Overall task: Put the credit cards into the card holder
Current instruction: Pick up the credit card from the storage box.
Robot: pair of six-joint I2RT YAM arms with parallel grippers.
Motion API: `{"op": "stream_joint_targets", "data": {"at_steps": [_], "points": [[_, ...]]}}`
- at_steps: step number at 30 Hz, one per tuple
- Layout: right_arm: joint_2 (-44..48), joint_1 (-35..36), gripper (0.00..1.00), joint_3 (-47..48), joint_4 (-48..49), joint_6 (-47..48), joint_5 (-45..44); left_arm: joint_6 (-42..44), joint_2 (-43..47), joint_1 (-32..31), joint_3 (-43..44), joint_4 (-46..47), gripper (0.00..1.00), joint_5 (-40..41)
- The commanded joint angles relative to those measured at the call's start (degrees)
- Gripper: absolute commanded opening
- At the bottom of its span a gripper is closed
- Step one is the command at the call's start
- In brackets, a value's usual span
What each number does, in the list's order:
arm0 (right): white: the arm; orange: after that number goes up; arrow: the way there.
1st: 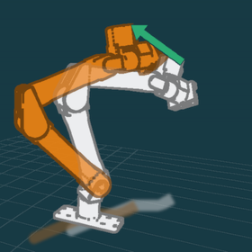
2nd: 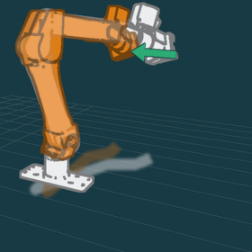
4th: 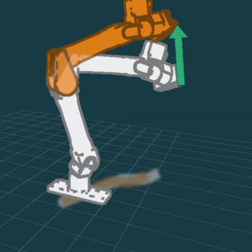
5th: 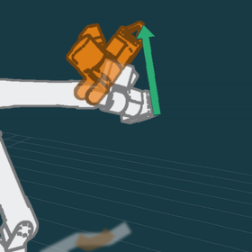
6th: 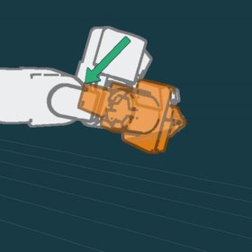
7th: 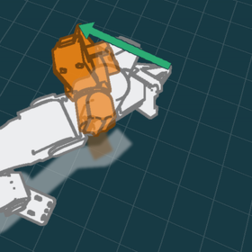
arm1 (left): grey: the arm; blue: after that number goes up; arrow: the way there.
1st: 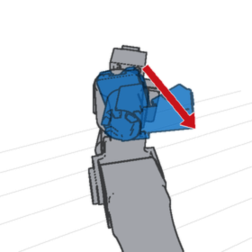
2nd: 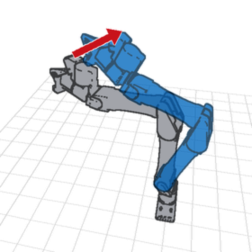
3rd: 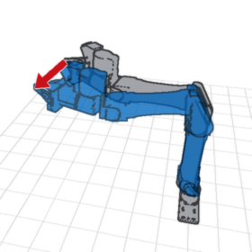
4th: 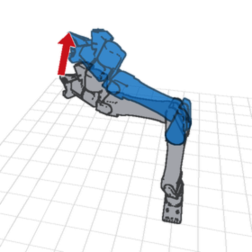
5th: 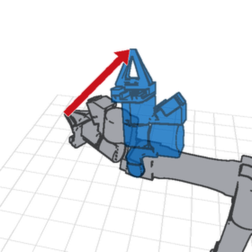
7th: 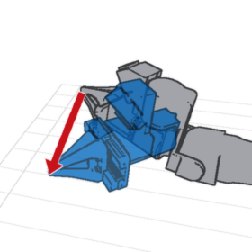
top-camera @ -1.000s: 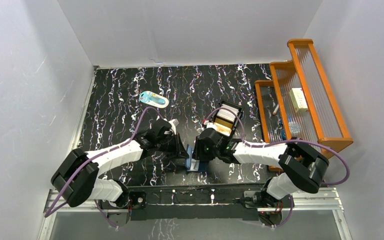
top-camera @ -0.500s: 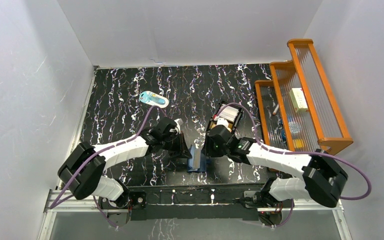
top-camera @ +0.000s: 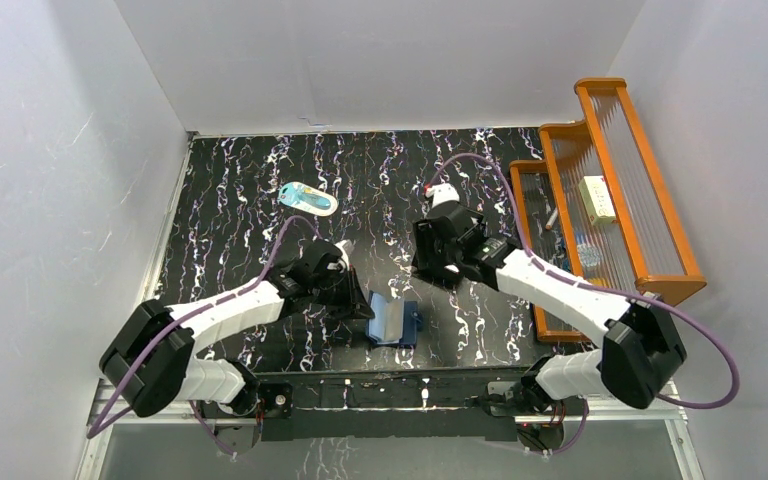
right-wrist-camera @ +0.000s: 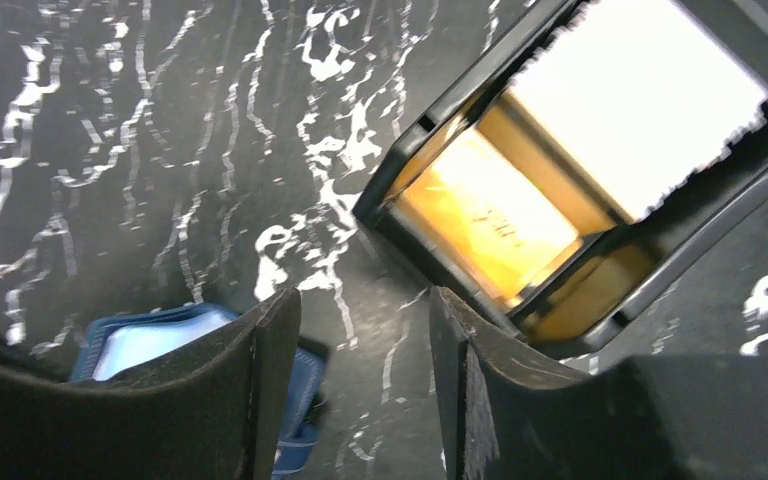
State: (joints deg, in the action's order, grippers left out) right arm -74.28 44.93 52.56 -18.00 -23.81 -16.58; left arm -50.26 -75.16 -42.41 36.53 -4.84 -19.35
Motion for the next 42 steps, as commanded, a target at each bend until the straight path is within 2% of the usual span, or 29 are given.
{"op": "stream_joint_targets", "data": {"at_steps": [1, 9, 17, 29, 33, 42], "points": [[-3.71, -3.4, 0.6, 4.75, -0.99, 15.89, 0.55, 0.07, 3.05, 1.61, -2.25, -1.53, 0.0, -1.19], [-10.93, -6.0, 0.63, 7.23, -0.7, 36.29, 1.76, 0.2, 7.1, 2.42, -4.35, 3.29, 0.0, -5.01], [-15.86, -6.86, 0.64, 9.24, 3.24, 46.39, -3.67, -3.11, 8.76, 3.4, -11.2, 12.81, 0.0, -8.8], [-21.43, -8.63, 0.65, 8.28, 8.58, 54.0, -5.68, -1.42, 11.03, 5.32, -11.97, 10.69, 0.0, -9.99], [-21.92, -8.63, 0.63, 6.64, 12.55, 56.42, -9.38, -1.42, 11.25, 5.41, -12.11, 10.88, 0.0, -10.33], [-21.4, -8.97, 0.54, 5.03, 14.66, 57.19, -10.56, -1.51, 11.43, 5.36, -12.14, 10.7, 0.0, -10.25]]}}
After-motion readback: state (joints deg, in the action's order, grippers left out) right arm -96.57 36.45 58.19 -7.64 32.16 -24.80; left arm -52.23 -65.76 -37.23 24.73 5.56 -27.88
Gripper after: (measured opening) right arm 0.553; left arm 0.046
